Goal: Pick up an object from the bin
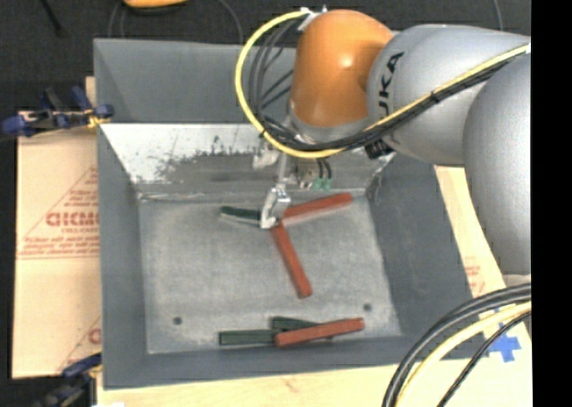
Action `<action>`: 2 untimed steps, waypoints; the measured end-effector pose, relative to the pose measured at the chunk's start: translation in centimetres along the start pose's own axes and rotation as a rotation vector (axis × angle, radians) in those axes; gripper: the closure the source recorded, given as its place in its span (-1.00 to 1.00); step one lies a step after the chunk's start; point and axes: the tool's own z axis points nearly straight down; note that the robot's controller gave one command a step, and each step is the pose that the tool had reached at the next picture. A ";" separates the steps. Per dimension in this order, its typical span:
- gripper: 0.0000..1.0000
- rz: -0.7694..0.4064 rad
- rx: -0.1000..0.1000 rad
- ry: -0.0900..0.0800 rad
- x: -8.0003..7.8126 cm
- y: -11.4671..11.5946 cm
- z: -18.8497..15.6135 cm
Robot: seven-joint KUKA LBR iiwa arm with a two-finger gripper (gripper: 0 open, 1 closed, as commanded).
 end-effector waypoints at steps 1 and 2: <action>-1.00 0.001 0.000 0.000 0.0 0.0 0.0; 1.00 0.123 -0.001 -0.002 1.8 0.0 9.4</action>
Offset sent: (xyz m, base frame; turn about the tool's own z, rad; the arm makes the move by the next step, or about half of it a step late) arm -0.0232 0.0000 -0.1060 0.1243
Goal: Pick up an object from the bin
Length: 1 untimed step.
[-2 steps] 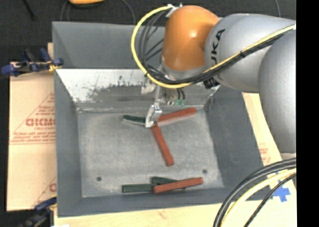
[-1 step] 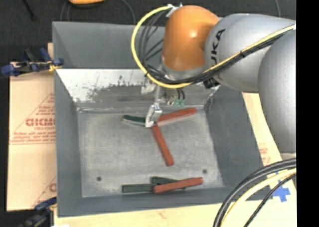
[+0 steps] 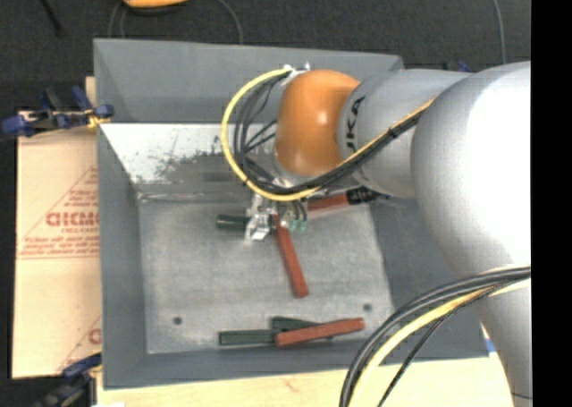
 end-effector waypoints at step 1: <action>1.00 0.000 0.000 0.000 0.0 0.0 0.0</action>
Offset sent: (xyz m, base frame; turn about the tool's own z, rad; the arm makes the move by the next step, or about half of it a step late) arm -0.0042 0.0287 0.1968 -0.0413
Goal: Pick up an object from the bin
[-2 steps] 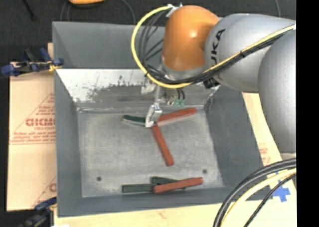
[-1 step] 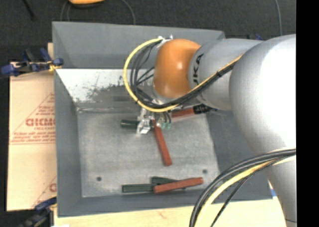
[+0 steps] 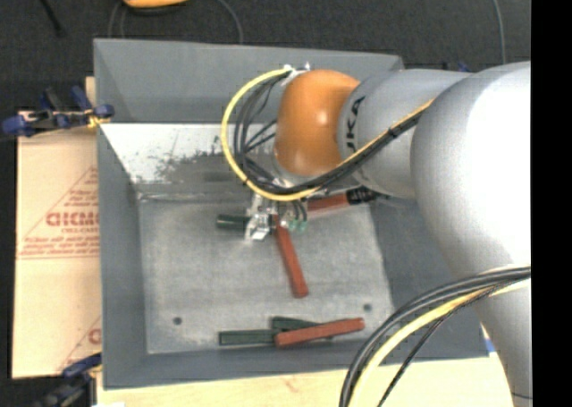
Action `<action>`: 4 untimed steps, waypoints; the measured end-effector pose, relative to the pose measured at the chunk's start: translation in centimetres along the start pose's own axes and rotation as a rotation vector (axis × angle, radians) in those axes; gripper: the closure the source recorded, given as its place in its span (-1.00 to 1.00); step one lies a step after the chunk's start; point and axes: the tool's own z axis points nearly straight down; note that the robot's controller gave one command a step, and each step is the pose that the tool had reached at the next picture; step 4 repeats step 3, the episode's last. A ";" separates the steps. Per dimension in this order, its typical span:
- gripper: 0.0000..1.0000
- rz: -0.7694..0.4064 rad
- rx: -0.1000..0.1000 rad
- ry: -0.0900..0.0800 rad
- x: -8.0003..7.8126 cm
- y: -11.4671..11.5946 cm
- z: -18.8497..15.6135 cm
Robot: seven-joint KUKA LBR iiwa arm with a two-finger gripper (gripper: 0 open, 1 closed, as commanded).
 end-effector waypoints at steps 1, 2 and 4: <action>1.00 -0.012 0.004 0.009 0.6 0.5 -3.8; 1.00 -0.217 0.003 -0.004 -0.1 1.5 -6.3; 1.00 -0.296 0.002 0.005 2.6 0.9 -25.7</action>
Offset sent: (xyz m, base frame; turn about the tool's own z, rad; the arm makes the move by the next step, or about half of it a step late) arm 0.0120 0.0330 0.0571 -0.8600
